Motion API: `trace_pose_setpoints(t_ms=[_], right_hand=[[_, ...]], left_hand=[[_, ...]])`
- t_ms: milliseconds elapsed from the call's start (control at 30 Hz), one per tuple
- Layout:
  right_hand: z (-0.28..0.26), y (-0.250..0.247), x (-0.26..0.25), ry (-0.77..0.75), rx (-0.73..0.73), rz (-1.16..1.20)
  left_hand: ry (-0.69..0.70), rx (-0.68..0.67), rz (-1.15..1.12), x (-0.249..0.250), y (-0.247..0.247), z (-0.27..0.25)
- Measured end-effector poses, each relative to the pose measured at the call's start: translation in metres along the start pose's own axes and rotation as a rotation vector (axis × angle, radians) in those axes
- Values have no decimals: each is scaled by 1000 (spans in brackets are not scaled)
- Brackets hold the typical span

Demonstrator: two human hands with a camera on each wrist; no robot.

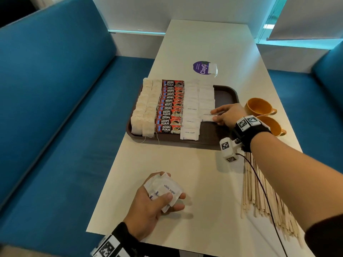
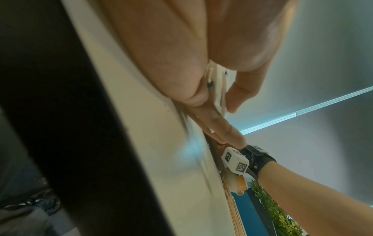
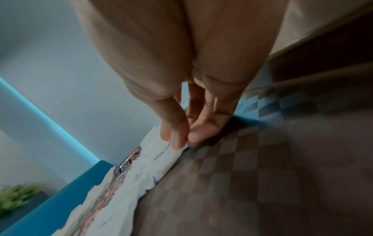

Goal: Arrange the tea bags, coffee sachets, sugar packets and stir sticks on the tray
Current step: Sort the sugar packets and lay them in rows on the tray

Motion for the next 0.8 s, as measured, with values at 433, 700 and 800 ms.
trace_pose_setpoints(t_ms=[433, 700, 800], right_hand=[[-53, -13, -21, -68, 52, -71], [-206, 70, 2, -149, -281, 362], [-236, 98, 14, -128, -367, 468]], left_hand=[[90, 34, 47, 7, 1, -4], [116, 19, 52, 11, 8, -9], [124, 28, 67, 11, 8, -10]])
Point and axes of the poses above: each hand's wrist, its own z-axis towards the middle knuckle, its own y-axis out of the palm, x = y × z, the point moved 7 cm from there along z, towards the middle knuckle, and after that the axes turned 9 degrees about -z, right-handed, at the moved point
